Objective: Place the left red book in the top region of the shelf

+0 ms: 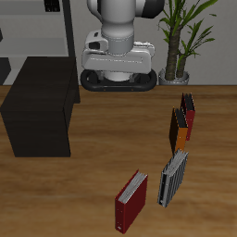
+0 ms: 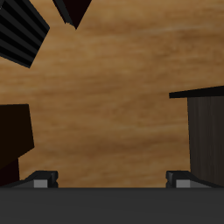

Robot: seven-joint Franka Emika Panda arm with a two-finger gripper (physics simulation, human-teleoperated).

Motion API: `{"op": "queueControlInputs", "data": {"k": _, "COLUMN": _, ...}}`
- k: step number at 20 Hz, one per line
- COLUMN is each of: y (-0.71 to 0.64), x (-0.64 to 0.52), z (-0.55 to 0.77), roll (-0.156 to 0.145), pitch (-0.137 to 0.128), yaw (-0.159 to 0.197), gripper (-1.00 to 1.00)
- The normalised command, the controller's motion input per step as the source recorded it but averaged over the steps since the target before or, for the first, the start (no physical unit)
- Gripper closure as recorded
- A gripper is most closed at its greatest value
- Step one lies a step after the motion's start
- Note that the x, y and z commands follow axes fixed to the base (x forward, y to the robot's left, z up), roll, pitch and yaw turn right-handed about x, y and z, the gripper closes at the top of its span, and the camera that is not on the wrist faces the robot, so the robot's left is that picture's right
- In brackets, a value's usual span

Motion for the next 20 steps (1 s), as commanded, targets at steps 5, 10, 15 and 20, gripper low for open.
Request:
{"op": "queueControlInputs", "data": {"k": 5, "y": 0.32, "x": -0.23, "z": -0.1, "roll": -0.002, "pitch": -0.029, "yaw": -0.023, "gripper": -1.0}}
{"op": "queueControlInputs", "data": {"k": 10, "y": 0.38, "x": -0.25, "z": 0.04, "roll": -0.002, "pitch": -0.055, "yaw": -0.019, "gripper": -1.0}}
{"op": "queueControlInputs", "data": {"k": 15, "y": 0.62, "x": -0.33, "z": 0.0, "roll": 0.026, "pitch": -0.046, "yaw": 0.007, "gripper": -1.0}}
{"op": "queueControlInputs", "data": {"k": 20, "y": 0.45, "x": -0.1, "z": 0.02, "roll": 0.01, "pitch": -0.045, "yaw": 0.002, "gripper": -1.0}}
